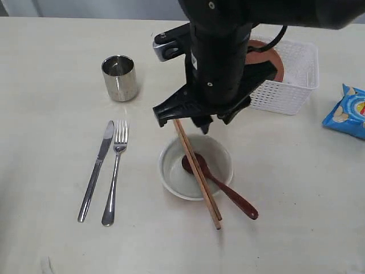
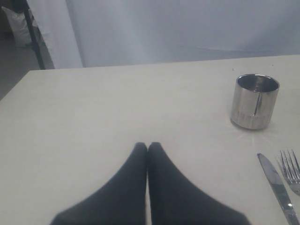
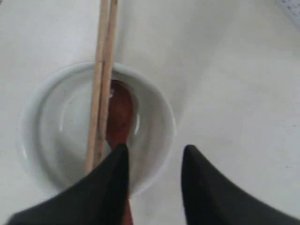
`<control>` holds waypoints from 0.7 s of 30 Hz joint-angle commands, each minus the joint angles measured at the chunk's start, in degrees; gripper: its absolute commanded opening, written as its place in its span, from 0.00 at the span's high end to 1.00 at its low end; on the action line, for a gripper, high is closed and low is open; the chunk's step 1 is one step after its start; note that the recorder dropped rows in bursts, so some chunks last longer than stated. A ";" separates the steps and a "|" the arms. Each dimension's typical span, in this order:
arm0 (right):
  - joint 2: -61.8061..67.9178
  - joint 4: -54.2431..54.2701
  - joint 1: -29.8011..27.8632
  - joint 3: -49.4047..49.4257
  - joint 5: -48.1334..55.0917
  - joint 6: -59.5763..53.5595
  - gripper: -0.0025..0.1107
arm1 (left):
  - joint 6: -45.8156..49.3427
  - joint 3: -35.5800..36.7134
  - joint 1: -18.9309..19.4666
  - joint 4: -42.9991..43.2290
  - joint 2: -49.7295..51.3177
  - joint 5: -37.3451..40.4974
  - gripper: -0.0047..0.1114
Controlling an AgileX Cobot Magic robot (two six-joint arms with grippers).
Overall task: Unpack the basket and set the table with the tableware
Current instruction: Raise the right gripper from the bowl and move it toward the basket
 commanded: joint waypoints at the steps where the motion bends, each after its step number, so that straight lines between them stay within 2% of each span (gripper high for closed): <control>1: -0.68 -2.77 -3.16 -0.34 1.10 -0.51 0.97 | -0.14 0.20 0.11 -0.64 -0.16 -0.03 0.96; 8: -0.68 -0.44 -13.11 4.76 -4.11 -2.86 0.98 | -0.14 0.20 0.11 -0.64 -0.16 -0.03 0.96; 13: -0.68 12.96 -19.27 13.05 -13.89 -13.16 0.98 | -0.14 0.20 0.11 -0.64 -0.16 -0.03 0.96; 15: -0.68 17.19 -20.22 15.90 -18.49 -16.81 0.98 | -0.14 0.20 0.11 -0.64 -0.16 -0.03 0.96; 21: 0.38 17.47 -20.35 19.03 -27.63 -17.50 0.98 | -0.14 0.20 0.11 -0.64 -0.16 -0.03 0.96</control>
